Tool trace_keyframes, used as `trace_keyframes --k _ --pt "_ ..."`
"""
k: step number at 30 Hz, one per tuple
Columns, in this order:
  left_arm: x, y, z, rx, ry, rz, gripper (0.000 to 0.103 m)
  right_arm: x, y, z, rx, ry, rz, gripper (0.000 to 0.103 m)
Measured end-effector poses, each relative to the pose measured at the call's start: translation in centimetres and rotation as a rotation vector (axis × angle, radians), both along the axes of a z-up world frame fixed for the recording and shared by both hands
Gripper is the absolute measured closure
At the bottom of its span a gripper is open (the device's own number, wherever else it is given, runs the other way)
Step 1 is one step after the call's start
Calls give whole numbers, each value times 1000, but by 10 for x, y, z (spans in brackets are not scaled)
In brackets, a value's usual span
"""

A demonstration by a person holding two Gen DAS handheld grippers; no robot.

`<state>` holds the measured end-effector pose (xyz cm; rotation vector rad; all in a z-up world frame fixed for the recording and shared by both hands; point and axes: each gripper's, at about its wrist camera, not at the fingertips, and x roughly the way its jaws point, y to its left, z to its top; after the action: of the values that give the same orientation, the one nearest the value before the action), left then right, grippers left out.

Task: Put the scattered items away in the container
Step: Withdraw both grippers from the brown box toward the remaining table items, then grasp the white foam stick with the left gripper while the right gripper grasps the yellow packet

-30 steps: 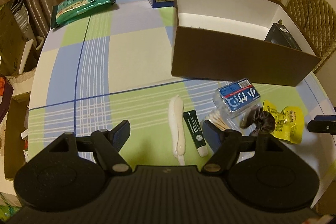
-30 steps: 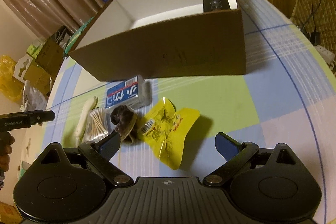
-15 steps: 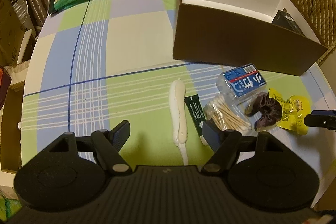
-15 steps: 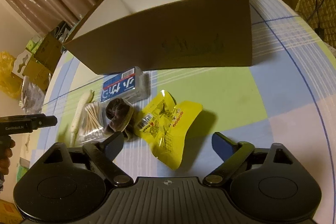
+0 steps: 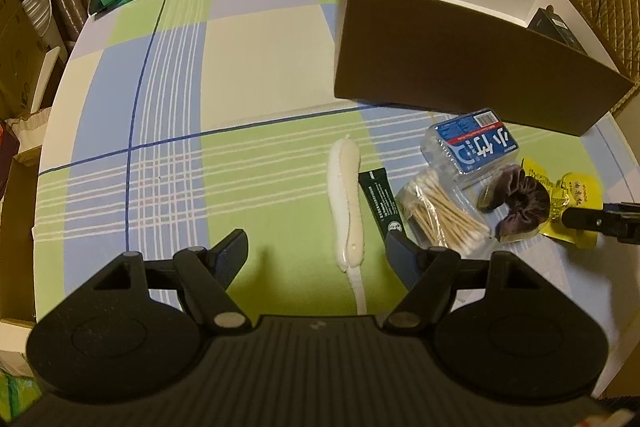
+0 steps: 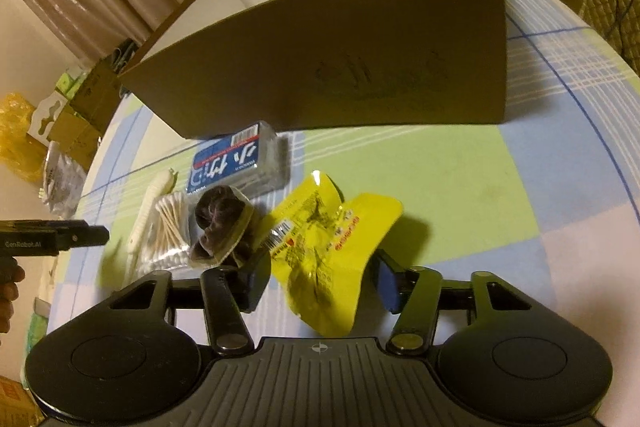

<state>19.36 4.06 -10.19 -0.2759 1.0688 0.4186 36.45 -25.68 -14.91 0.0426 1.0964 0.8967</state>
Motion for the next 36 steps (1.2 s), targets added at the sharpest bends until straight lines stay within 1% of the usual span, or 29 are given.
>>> trace_keyframes --k 5,7,8,9,10,11,16,23,25,27,30,32,33,36 --pt "1 1 -3 0 8 -3 31 1 7 -4 36 -26 -4 56" --pt "1 1 -3 -1 11 -3 31 0 9 -5 36 -40 -3 59" --pt "1 1 -4 -1 12 -4 31 -1 11 -5 32 -47 -1 69" --pt "2 1 -4 -1 13 -4 31 -1 12 -6 26 -50 6 75" --pt "2 1 -5 -2 15 -5 31 -2 13 -6 25 -56 9 76" --pt "2 0 -6 -2 17 -7 31 -3 15 -6 28 -64 20 81" --pt "4 -2 -10 -4 26 -19 31 -19 25 5 -58 -180 81 83" --pt "4 -4 -18 5 35 -42 33 -20 18 16 -143 -244 62 83" --pt "5 -3 -20 -4 35 -46 37 -18 14 19 -163 -257 45 83" --pt "8 -3 -23 -2 35 -54 38 -16 9 22 -180 -267 33 83" --pt "13 -3 -27 6 38 -76 44 -15 2 26 -212 -292 16 83" --pt "15 -3 -30 4 40 -85 49 -15 -3 27 -216 -292 -1 83" --pt "17 -2 -31 0 41 -88 50 -14 -7 29 -217 -291 -10 83" --pt "19 0 -35 -18 41 -97 55 -14 -13 29 -223 -281 -35 83"
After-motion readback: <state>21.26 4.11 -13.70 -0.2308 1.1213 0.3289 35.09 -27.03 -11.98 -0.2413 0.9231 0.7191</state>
